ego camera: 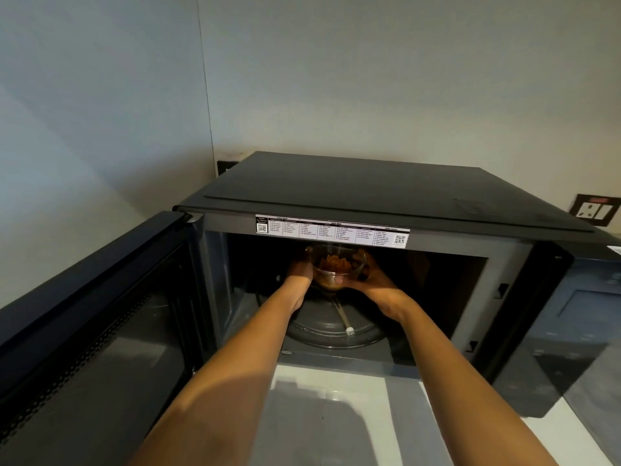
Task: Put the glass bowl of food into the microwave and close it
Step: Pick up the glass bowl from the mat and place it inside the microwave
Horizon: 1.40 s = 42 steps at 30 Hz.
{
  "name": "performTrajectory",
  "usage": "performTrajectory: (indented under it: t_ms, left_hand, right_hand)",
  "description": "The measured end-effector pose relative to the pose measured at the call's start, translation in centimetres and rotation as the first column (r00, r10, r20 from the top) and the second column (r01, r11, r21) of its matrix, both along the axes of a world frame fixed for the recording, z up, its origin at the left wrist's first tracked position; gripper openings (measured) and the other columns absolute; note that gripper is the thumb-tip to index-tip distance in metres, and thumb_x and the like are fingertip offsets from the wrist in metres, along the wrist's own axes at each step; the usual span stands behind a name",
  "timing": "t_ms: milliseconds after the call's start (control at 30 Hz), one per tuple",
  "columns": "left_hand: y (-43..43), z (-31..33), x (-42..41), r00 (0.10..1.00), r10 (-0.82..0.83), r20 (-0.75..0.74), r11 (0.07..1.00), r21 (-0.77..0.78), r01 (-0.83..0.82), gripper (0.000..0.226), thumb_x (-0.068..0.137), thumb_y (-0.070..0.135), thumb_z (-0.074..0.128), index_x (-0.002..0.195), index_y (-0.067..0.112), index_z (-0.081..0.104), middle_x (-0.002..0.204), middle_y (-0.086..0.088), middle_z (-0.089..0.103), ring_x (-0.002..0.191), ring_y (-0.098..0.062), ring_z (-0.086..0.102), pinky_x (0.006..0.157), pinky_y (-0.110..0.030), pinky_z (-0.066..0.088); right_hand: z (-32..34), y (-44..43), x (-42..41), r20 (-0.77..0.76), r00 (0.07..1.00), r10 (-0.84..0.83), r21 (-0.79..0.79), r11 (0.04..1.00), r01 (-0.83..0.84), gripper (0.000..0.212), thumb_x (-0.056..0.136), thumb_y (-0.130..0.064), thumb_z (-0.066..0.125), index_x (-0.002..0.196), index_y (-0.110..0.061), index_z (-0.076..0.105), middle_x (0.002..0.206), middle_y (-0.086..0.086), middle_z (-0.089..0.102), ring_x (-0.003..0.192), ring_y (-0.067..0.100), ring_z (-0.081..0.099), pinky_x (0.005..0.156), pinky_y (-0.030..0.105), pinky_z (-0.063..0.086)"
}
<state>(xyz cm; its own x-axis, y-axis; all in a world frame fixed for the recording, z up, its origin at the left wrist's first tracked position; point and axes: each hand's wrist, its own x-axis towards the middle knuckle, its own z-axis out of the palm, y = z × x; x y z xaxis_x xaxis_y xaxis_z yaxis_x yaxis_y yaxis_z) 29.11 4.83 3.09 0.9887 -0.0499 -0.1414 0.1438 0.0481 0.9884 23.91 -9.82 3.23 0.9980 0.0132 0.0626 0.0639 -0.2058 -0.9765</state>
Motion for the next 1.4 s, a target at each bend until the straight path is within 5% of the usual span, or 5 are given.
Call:
performTrajectory:
  t_ms: [100,433,700,1400]
  left_hand:
    - [-0.1,-0.5,0.1,1.0,0.0,-0.001,1.0,-0.011,0.0,0.043,0.101,0.031,0.035,0.134,0.01,0.052,0.139,-0.015,0.055,0.128,-0.03,0.051,0.11,-0.043,0.041]
    - [0.0,-1.7,0.5,1.0,0.016,-0.002,1.0,-0.014,-0.016,0.04,0.101,0.029,0.036,0.132,0.011,0.052,0.137,-0.016,0.055,0.127,-0.03,0.05,0.111,-0.045,0.04]
    - [-0.1,-2.0,1.0,1.0,0.028,-0.006,0.999,-0.015,-0.028,0.039,0.102,0.027,0.036,0.131,0.009,0.054,0.136,-0.016,0.056,0.126,-0.031,0.051,0.11,-0.044,0.042]
    - [-0.2,-2.2,0.8,1.0,0.015,0.009,1.0,-0.004,-0.015,0.046,0.101,0.034,0.034,0.14,0.011,0.046,0.143,-0.015,0.05,0.131,-0.03,0.047,0.113,-0.048,0.038]
  right_hand:
    - [-0.5,0.0,0.2,-0.002,1.0,0.002,0.007,1.0,-0.002,0.068,0.071,-0.008,0.078,0.124,-0.027,0.039,0.11,-0.006,0.054,0.099,0.008,0.053,0.084,0.017,0.042]
    - [-1.7,-0.3,1.2,-0.03,1.0,0.008,0.013,1.0,-0.007,0.072,0.069,-0.012,0.08,0.126,-0.028,0.04,0.113,-0.005,0.054,0.108,0.015,0.051,0.096,0.03,0.041]
    - [-1.9,-0.1,1.3,-0.011,1.0,0.001,0.033,0.999,-0.001,0.068,0.071,-0.009,0.078,0.123,-0.028,0.04,0.102,-0.013,0.054,0.098,0.008,0.052,0.085,0.02,0.043]
    - [-1.9,-0.4,0.7,-0.031,0.999,0.019,0.006,1.0,-0.019,0.076,0.069,-0.017,0.08,0.131,-0.027,0.037,0.119,-0.001,0.05,0.112,0.017,0.048,0.1,0.032,0.039]
